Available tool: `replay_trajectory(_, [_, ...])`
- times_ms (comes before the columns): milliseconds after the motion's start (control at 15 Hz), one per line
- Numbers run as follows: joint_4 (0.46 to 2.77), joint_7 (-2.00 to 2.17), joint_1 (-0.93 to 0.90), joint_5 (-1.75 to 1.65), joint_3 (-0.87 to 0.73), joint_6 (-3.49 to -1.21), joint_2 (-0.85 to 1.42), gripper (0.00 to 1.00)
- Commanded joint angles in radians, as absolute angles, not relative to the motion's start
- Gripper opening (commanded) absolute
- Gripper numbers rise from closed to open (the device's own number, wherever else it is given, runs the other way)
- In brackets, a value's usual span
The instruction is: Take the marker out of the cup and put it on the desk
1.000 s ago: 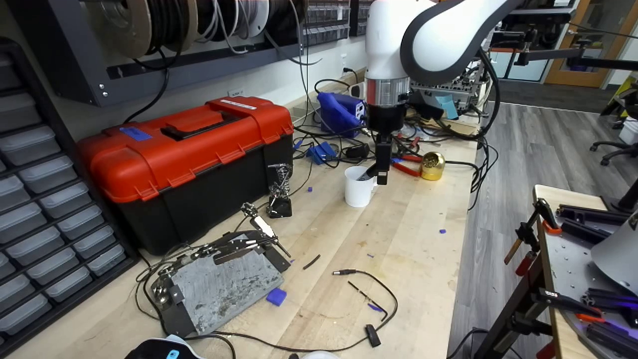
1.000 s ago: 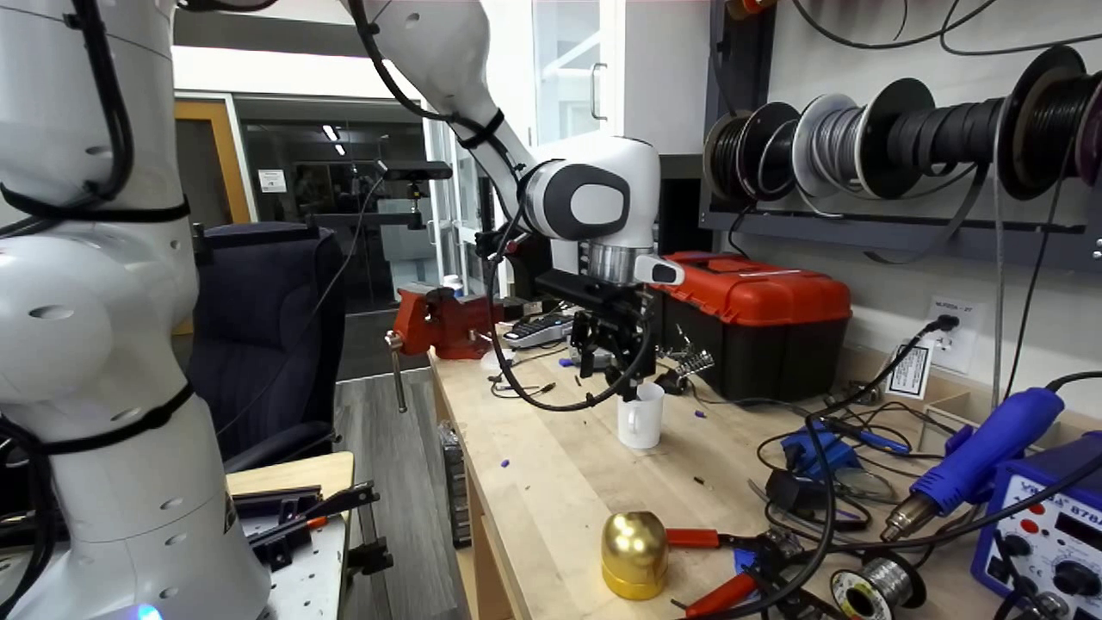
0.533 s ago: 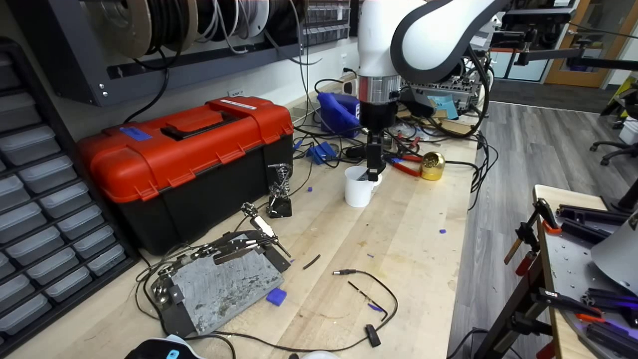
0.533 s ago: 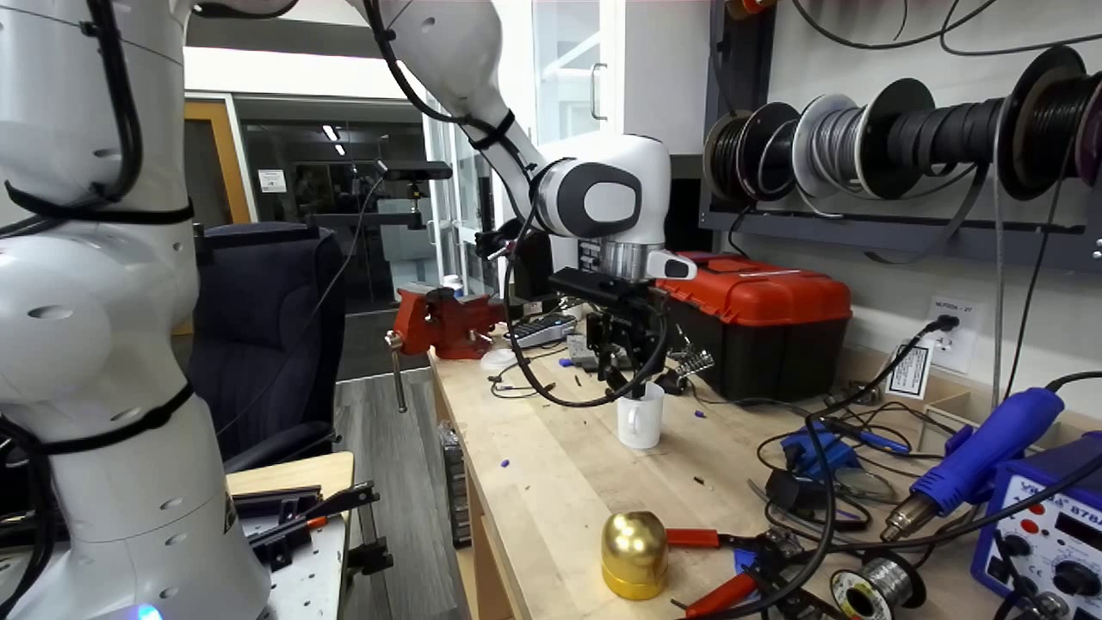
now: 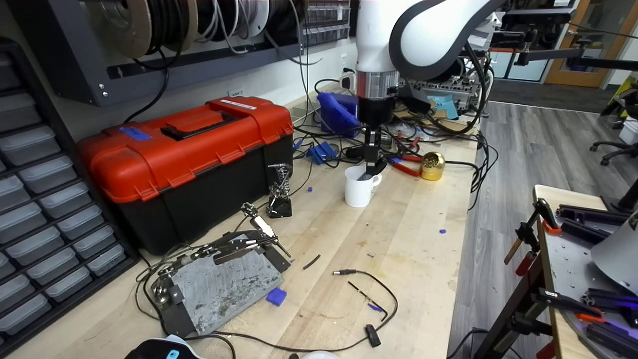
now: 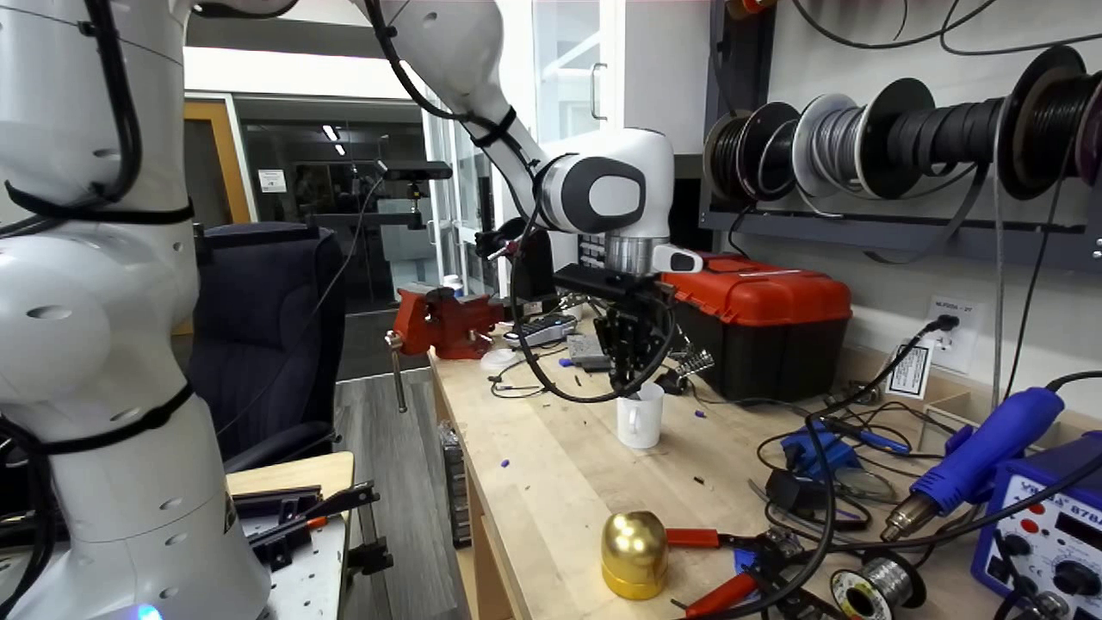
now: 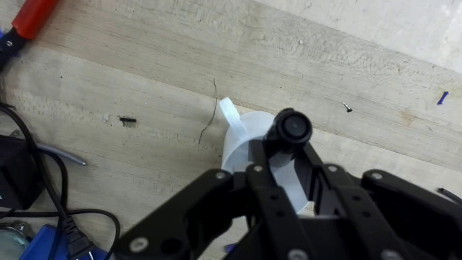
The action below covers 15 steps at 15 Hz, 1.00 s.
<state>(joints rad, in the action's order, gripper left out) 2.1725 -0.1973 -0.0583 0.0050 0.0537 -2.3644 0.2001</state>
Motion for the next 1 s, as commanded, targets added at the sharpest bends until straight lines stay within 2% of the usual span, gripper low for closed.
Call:
replay_trajectory(0, [2.172, -0.195, -0.051, -0.015, 0.056, -2.352, 0.185, 0.06])
replay_trajectory(600, [2.137, -0.190, -0.060, -0.020, 0.067, -2.315, 0.175, 0.06])
replay_trajectory(933, [2.077, -0.189, -0.065, -0.063, 0.065, -2.220, 0.158, 0.06])
